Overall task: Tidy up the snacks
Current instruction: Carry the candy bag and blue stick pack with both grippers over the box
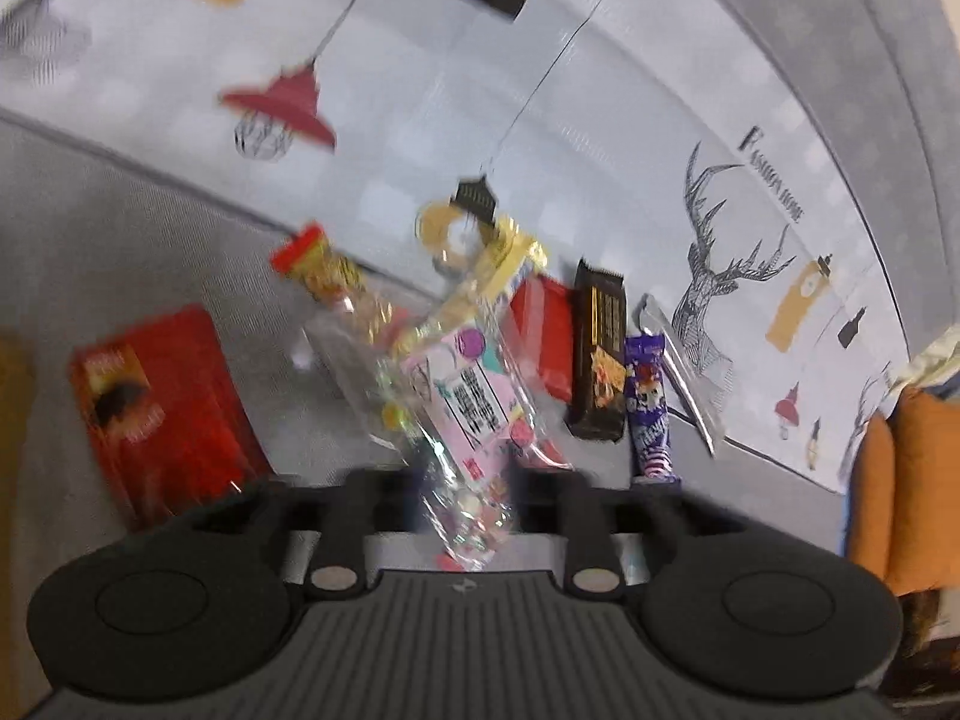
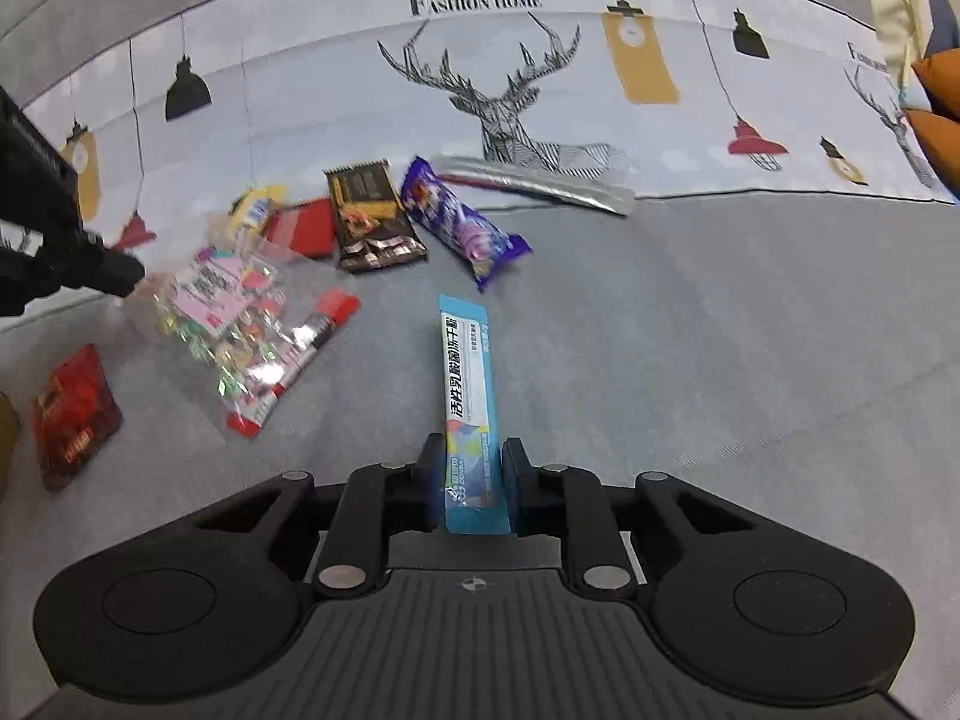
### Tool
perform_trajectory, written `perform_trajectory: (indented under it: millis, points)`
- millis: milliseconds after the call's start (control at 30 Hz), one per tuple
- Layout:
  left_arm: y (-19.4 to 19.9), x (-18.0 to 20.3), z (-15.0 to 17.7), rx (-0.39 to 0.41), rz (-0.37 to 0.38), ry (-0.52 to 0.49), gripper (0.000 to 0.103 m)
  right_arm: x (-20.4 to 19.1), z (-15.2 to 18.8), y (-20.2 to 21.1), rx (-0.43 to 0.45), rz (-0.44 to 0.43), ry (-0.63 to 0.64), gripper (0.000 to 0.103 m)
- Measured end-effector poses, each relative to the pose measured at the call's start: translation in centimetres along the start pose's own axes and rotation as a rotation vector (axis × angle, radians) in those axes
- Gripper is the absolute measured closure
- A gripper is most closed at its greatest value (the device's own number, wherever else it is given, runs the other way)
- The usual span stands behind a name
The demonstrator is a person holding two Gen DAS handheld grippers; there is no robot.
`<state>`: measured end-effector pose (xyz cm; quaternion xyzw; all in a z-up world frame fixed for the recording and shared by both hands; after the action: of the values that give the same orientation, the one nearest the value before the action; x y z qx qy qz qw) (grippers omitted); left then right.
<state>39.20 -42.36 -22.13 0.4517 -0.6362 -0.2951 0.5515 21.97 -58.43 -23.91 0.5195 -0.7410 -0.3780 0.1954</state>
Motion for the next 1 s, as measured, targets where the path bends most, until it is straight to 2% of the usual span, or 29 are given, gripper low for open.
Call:
perform_trajectory:
  millis: [33, 100, 167, 300, 400, 433, 467, 500, 533, 567, 600, 633, 667, 767, 900, 1000]
  points:
    - [-0.3, 0.1, 0.0, -0.01, -0.013, 0.012, 0.018, 0.3, 0.1, -0.3, -0.014, 0.006, -0.004, 0.081]
    - [-1.0, 0.7, -0.1, -0.002, -0.052, 0.025, 0.014, 0.9, 0.5, -0.8, -0.039, 0.01, -0.031, 0.081]
    - [-2.6, 1.4, -0.3, -0.026, -0.069, 0.04, 0.009, 1.3, 0.6, -1.2, -0.048, 0.005, -0.057, 0.081]
    - [-6.8, 1.7, -1.0, -0.071, -0.178, 0.129, 0.0, 1.6, 0.3, -1.7, -0.036, -0.001, -0.065, 0.078]
    - [-8.1, 2.4, -1.5, -0.06, -0.286, 0.144, 0.0, 1.6, 0.0, -2.0, -0.027, -0.016, -0.061, 0.058]
    - [-8.1, 2.7, -1.6, -0.055, -0.3, 0.124, 0.001, 1.6, -0.1, -2.1, -0.026, -0.017, -0.061, 0.047]
    - [-8.1, 2.9, -1.6, -0.043, -0.316, 0.097, 0.003, 1.6, -0.1, -2.3, -0.024, -0.01, -0.059, 0.038]
    - [-7.7, 2.9, -1.4, -0.017, -0.332, 0.073, 0.016, 1.6, -0.2, -2.5, -0.025, 0.004, -0.049, 0.035]
    - [-7.0, 2.9, -1.2, 0.015, -0.335, 0.049, 0.043, 1.5, -0.1, -2.7, -0.024, 0.016, -0.033, 0.035]
    - [-6.4, 3.1, -1.1, 0.031, -0.293, 0.021, 0.058, 1.4, -0.2, -2.9, -0.017, 0.033, -0.008, 0.041]
    - [-5.8, 3.2, -0.8, 0.023, -0.234, -0.001, 0.079, 1.2, -0.1, -2.9, -0.008, 0.054, 0.02, 0.048]
    - [-5.2, 3.0, -0.6, 0.014, -0.207, -0.01, 0.084, 1.1, -0.2, -2.8, 0.005, 0.062, 0.039, 0.072]
    - [-4.4, 2.6, -0.3, 0.014, -0.197, -0.017, 0.084, 1.0, -0.2, -2.6, 0.013, 0.061, 0.047, 0.084]
    - [-1.0, 2.0, 0.6, 0.044, -0.133, -0.065, 0.087, 1.3, 0.0, -1.6, -0.002, 0.062, 0.008, 0.085]
    - [4.7, 2.3, 2.4, 0.107, -0.043, -0.158, 0.087, 0.8, 0.1, 2.0, 0.058, 0.041, -0.037, 0.085]
    - [9.3, 1.9, 4.3, 0.156, -0.011, -0.243, 0.087, -0.2, 0.2, 5.3, 0.109, 0.012, -0.066, 0.085]
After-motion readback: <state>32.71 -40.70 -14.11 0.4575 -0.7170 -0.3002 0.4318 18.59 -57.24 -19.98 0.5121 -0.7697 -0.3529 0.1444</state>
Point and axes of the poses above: each gripper's, at about its wrist camera, not at the fingertips, and y roughly against the way its jaws point, x to its right, z to its underside, the point moved 7 cm from there along -y, roughly the way its jaws point, and after that the axes turned 3 degrees about -z, right-handed, at the moved point
